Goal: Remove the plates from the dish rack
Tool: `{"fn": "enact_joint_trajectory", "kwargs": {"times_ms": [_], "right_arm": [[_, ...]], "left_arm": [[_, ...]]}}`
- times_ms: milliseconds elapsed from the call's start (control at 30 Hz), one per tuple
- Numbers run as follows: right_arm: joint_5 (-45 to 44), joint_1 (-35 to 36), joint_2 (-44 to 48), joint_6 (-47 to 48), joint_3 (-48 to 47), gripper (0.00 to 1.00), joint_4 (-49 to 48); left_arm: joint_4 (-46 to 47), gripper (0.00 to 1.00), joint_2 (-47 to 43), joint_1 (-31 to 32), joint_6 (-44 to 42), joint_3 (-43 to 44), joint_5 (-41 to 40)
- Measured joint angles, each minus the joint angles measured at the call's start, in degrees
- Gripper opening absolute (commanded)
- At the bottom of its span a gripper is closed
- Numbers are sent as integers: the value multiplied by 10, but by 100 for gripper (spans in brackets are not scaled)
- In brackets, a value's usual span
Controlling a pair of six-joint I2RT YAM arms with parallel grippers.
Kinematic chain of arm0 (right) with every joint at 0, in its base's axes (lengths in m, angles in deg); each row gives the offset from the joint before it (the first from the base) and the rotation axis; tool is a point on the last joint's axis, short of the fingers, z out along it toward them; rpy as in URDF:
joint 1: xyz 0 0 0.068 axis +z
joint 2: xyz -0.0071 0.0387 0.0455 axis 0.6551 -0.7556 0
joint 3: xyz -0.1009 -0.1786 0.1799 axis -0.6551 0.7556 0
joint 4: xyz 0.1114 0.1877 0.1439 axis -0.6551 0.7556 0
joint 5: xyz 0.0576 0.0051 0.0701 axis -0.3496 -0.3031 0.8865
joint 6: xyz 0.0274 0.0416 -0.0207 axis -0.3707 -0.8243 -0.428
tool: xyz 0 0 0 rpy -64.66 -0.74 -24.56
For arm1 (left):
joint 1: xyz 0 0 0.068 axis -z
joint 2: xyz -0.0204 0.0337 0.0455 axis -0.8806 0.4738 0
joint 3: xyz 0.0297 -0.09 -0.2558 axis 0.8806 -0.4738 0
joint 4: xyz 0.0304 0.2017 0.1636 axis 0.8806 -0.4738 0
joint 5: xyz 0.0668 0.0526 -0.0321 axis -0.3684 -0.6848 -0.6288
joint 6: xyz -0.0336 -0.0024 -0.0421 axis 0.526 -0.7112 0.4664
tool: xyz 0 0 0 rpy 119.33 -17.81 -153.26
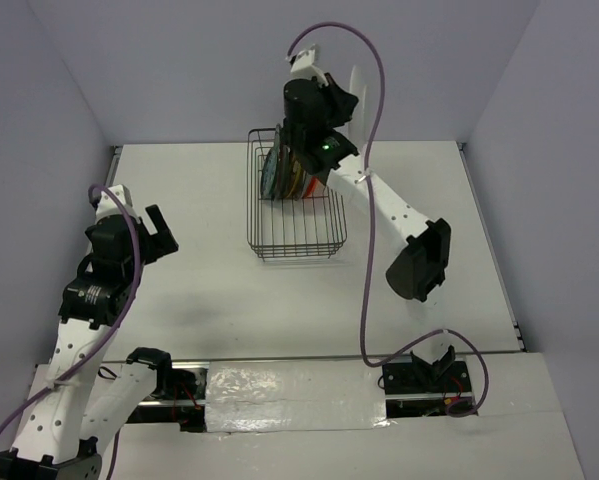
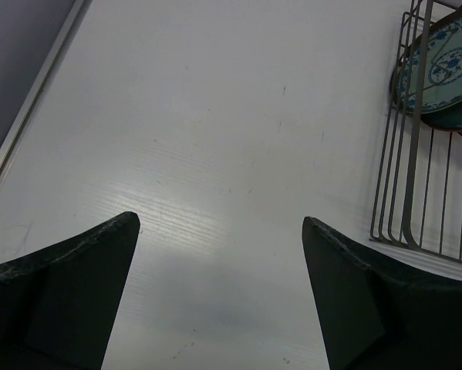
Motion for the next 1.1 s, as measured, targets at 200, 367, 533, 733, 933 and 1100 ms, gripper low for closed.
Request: {"fn": "enact_joint_trajectory", "kwargs": {"times_ms": [200, 367, 533, 733, 933, 1100], "right_arm": [[-45, 0, 80, 63, 4, 0, -60], [-34, 2, 123, -8, -52, 0, 52], [101, -12, 180, -215, -107, 0, 259], [470, -112, 412, -437, 186, 0, 277], [742, -154, 487, -521, 321, 0, 259], [913, -152, 486, -589, 410, 0, 153]], "left_arm": [[6, 99, 3, 0, -1, 0, 11], [33, 99, 6, -1, -2, 0, 101], [98, 100, 15, -1, 18, 0, 250], [230, 99, 37, -1, 80, 0, 431], [324, 100, 53, -1, 124, 0, 557], [334, 100, 86, -1, 121, 4, 605]]}}
